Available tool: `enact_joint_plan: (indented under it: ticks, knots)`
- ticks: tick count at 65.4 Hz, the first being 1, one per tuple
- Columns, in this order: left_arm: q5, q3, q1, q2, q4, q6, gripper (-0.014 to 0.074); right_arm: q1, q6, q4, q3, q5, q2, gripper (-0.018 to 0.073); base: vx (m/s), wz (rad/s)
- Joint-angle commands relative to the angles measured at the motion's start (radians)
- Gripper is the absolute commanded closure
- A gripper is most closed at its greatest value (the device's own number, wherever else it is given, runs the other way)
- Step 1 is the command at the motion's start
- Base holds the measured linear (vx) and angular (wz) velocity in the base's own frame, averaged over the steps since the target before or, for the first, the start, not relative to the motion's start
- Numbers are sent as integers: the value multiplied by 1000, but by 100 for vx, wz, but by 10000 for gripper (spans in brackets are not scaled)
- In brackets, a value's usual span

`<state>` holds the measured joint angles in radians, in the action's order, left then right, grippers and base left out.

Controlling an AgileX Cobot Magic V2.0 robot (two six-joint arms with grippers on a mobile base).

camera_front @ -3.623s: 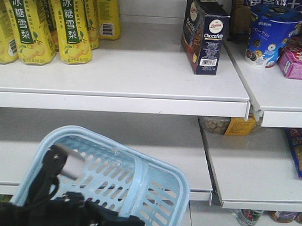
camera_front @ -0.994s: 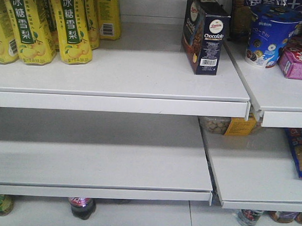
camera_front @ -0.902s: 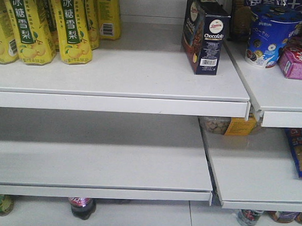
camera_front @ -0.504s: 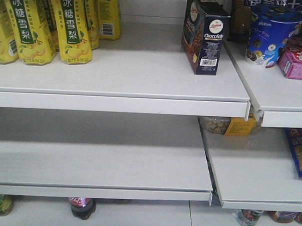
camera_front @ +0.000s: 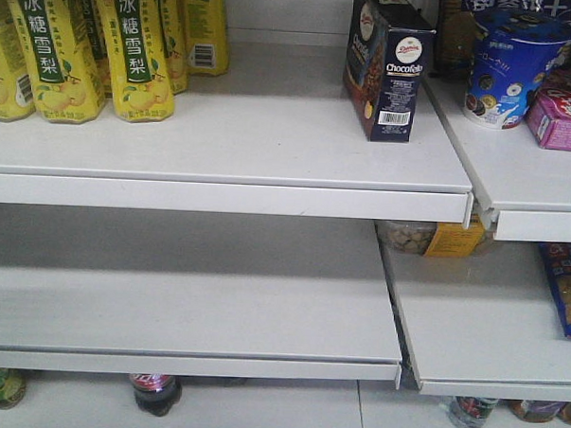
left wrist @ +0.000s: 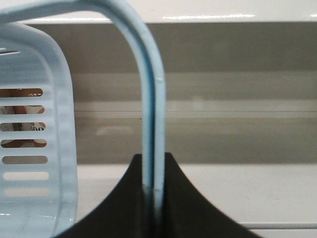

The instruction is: Left arm holds basket, right arm returns cookies

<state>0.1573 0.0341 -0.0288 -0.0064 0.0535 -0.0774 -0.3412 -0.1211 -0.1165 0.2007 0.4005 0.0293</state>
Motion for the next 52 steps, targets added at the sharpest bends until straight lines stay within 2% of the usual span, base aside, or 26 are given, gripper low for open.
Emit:
enact_joint_plan:
  ticks: [1, 26, 45, 52]
  knots:
    - [-101, 10, -2, -22, 18, 13, 603, -1, -1, -11, 27, -72, 14, 568, 0, 0]
    - [-101, 10, -2, -22, 18, 13, 603, 13, -1, -12, 25, -74, 7, 568, 0, 0]
    - [-101, 10, -2, -22, 18, 13, 603, 333, 2, 17, 25, -73, 8, 568, 0, 0]
    - [-101, 10, -2, -22, 17, 13, 603, 417, 10, 18, 24, -73, 8, 568, 0, 0]
